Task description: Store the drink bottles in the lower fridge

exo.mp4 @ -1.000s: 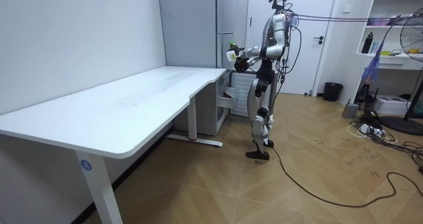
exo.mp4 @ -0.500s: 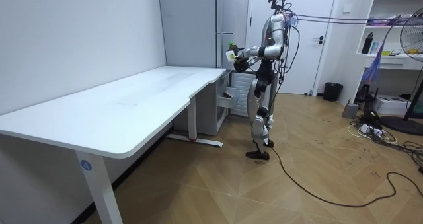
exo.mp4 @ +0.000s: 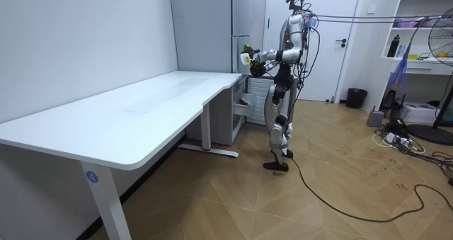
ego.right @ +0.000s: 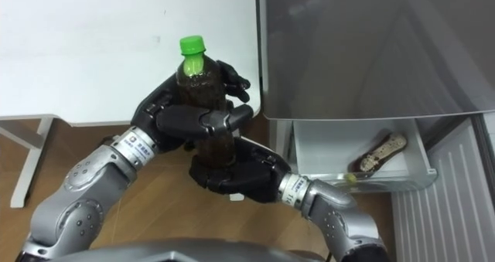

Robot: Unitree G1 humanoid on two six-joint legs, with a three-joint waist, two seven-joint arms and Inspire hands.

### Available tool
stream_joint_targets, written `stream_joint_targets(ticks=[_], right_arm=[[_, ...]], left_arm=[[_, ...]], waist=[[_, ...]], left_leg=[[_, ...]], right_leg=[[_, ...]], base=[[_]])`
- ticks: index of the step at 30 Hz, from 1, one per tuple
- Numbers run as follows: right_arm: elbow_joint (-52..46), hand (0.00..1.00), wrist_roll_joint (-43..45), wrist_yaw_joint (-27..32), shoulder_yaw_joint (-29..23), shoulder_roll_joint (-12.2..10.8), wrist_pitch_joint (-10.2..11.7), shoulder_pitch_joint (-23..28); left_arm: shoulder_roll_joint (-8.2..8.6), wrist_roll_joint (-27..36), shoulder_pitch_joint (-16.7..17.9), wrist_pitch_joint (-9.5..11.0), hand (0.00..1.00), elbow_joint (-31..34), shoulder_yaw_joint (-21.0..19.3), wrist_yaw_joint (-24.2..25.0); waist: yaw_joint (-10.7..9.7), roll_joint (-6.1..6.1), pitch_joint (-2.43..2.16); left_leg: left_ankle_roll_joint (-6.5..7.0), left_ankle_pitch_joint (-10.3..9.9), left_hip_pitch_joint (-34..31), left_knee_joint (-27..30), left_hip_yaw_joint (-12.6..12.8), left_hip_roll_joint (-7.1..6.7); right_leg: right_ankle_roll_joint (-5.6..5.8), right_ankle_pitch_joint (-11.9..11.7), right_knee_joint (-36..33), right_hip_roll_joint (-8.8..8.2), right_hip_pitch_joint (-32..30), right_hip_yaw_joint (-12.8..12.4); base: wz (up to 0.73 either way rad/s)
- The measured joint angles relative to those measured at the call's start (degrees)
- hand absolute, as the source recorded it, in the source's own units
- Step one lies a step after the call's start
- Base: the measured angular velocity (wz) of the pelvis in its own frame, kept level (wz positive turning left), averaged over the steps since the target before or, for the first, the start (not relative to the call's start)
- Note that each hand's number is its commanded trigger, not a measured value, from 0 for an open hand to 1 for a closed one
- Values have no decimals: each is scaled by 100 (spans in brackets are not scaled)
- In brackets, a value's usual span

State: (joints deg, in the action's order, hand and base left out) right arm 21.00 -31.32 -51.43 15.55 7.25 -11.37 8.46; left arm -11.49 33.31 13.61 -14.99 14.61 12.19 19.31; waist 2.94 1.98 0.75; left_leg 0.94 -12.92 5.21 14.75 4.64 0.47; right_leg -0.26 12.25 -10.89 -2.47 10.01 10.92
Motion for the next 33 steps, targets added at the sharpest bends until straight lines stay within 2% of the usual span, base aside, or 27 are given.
stream_joint_targets(ticks=[17,18,19,28,33], right_arm=[[0,100,7,5,2,-30,-62,-2],[0,100,7,5,2,-30,-62,-2],[0,100,7,5,2,-30,-62,-2],[0,100,33,38,7,-37,-51,-5],[0,100,118,66,2,-35,-45,-6]], left_arm=[[7,-14,0,0,0,0,1,41],[7,-14,0,0,33,0,1,41],[7,-14,0,0,100,0,1,41],[17,-53,0,0,100,0,1,40],[24,-156,-1,0,100,1,1,89]], waist=[[-9,18,3],[-9,20,3],[-9,25,4],[6,32,3],[-4,-1,23]], left_leg=[[0,-1,10,-14,0,1],[0,0,11,-15,0,1],[0,0,13,-20,0,1],[0,0,44,-44,-3,0],[0,-1,52,-31,-4,-1]], right_leg=[[0,0,-4,0,-1,-4],[0,0,-4,0,-1,-4],[0,0,-4,0,-1,-4],[0,0,-1,2,38,-13],[0,0,6,3,77,-15]], base=[[0],[0],[0],[0],[0]])
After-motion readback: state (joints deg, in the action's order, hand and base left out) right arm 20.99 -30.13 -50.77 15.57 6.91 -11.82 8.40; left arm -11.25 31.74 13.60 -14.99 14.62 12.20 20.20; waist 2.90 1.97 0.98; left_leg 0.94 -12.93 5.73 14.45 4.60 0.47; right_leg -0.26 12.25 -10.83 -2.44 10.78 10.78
